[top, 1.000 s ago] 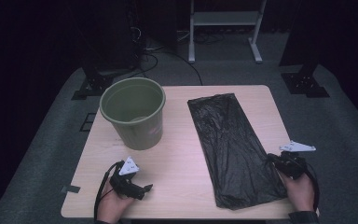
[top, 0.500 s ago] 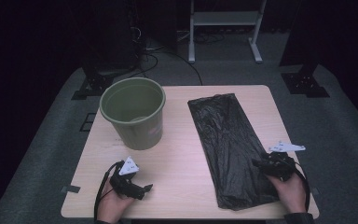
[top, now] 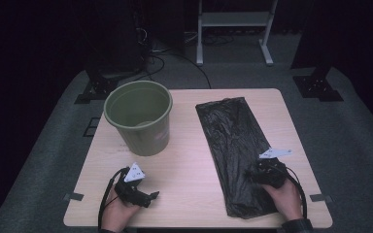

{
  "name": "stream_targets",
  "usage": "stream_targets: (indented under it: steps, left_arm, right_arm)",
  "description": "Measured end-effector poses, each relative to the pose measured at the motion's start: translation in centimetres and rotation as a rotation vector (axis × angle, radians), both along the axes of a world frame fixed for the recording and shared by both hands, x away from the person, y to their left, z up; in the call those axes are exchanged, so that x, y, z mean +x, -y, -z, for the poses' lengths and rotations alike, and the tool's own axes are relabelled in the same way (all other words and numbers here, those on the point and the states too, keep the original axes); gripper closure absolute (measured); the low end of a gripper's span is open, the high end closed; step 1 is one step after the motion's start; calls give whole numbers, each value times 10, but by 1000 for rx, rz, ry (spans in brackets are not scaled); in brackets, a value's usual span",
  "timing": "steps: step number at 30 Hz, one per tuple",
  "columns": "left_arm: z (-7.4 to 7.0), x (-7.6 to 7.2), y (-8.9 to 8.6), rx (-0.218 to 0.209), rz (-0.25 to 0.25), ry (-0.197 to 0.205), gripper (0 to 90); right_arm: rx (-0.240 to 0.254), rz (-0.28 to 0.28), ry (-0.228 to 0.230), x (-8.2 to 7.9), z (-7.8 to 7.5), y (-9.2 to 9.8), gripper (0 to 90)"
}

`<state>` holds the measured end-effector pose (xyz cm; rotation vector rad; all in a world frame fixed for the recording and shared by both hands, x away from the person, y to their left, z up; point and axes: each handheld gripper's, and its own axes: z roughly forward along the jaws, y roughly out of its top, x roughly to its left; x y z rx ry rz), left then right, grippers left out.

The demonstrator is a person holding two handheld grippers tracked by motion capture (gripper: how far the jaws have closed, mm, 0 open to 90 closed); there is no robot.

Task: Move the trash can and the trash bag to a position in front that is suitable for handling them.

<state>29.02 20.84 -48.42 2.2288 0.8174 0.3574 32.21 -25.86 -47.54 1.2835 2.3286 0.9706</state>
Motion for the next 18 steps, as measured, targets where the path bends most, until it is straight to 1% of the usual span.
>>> stream_targets:
  steps: [1, 2, 3, 4, 5, 6, 8, 9, 10, 14, 15, 18]
  left_arm:
    - [0, 0, 0, 0, 0, 0, 0]
    - [0, 0, 0, 0, 0, 0, 0]
    - [0, 0, 0, 0, 0, 0, 0]
    - [0, 0, 0, 0, 0, 0, 0]
    - [0, 0, 0, 0, 0, 0, 0]
    - [0, 0, 0, 0, 0, 0, 0]
    - [0, 0, 0, 0, 0, 0, 0]
    - [0, 0, 0, 0, 0, 0, 0]
    - [0, 0, 0, 0, 0, 0, 0]
    - [0, 0, 0, -1, -1, 0, 0]
    - [0, 0, 0, 0, 0, 1, 0]
    - [0, 0, 0, 0, 0, 0, 0]
  right_arm:
    - [-3, 0, 3, 0, 0, 0, 405]
    - [-28, 10, 16, -2, 0, 0, 483]
    - [-30, 15, 22, -3, 0, 0, 515]
    - [-30, 15, 22, -3, 0, 0, 515]
    - [-25, 27, 27, -4, 0, 1, 625]
    - [-25, 27, 27, -4, 0, 1, 625]
    - [-23, 21, 27, -5, -1, 2, 734]
    - [-19, 15, 29, -5, 0, 3, 798]
    - [-15, 6, 27, -6, 0, 4, 900]
    - [-3, -3, 20, -6, 0, 9, 900]
    - [-19, 2, 22, -8, -1, 13, 900]
    - [-31, 6, 24, -11, -2, 17, 900]
